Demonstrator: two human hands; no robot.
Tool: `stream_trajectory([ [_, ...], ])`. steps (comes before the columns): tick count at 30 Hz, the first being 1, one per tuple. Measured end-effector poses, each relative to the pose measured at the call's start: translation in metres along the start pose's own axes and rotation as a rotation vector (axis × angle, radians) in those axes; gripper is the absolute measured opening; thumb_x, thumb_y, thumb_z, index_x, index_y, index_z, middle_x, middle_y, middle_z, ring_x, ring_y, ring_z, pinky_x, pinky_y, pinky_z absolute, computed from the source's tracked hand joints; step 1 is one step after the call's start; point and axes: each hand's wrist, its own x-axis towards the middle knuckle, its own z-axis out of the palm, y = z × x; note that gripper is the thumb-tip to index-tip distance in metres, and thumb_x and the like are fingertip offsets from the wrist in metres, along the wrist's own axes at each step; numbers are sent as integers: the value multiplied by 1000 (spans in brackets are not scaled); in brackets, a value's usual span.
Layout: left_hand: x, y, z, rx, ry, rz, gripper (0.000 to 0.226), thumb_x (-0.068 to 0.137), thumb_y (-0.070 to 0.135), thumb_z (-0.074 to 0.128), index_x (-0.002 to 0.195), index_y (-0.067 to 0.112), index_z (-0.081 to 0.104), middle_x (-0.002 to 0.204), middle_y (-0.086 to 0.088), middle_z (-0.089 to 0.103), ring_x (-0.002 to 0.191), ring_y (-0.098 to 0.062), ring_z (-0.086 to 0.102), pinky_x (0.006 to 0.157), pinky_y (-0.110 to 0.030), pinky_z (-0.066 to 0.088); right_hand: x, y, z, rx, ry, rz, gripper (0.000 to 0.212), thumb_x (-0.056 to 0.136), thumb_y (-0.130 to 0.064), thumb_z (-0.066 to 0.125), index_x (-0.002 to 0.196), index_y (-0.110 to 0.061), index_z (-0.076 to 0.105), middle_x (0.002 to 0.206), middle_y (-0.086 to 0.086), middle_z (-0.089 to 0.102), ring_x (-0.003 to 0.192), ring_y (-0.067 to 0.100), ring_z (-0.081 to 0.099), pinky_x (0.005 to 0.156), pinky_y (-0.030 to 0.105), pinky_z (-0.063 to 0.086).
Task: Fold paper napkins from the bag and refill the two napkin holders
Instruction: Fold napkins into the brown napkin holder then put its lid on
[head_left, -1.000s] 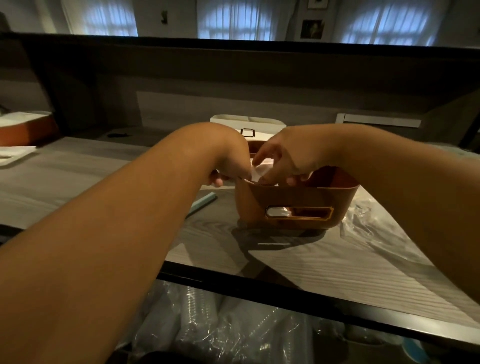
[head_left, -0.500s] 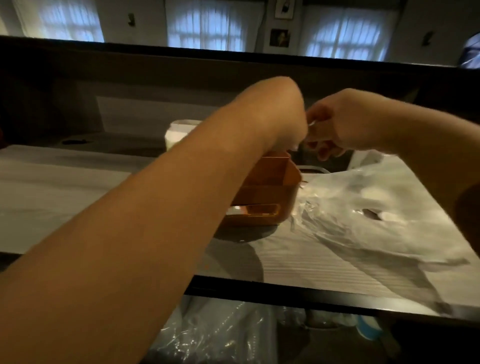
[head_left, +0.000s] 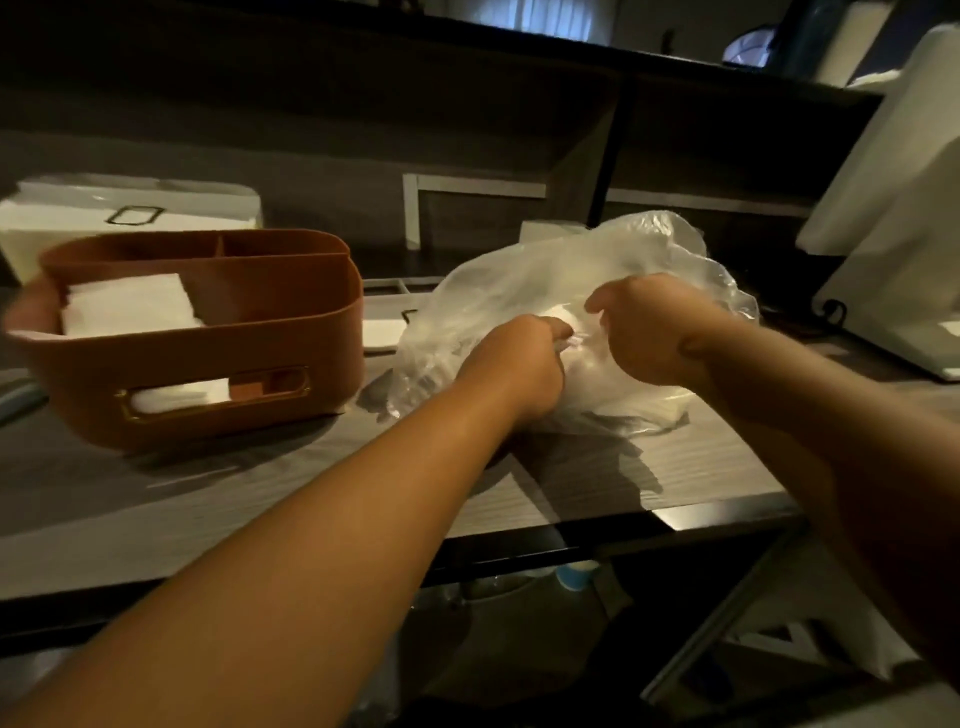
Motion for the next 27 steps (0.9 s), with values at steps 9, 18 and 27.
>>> stream_trajectory([
  [9,25,-22,5,13,-15,-32,95,92,29,68,161,26,3,168,0,4,152,-27,17,123,-43,21,51,-19,21,-206,-7,-41,27,90,-25,65,113,-13,69,96,5,65,82,20,59,72,30,46],
  [18,31,-25,1,-10,-65,-88,107,85,30,76,161,27,1,168,-1,6,151,-30,20,120,-44,24,75,-39,26,-373,-201,-65,28,85,-27,74,104,-9,62,85,2,57,84,24,61,73,36,44],
  [27,32,-26,-4,-43,6,-133,87,87,37,74,156,28,21,160,-2,16,138,-35,37,113,-47,36,50,-37,16,-224,48,-118,22,92,-22,66,113,-16,62,79,-4,51,77,15,52,68,28,41],
])
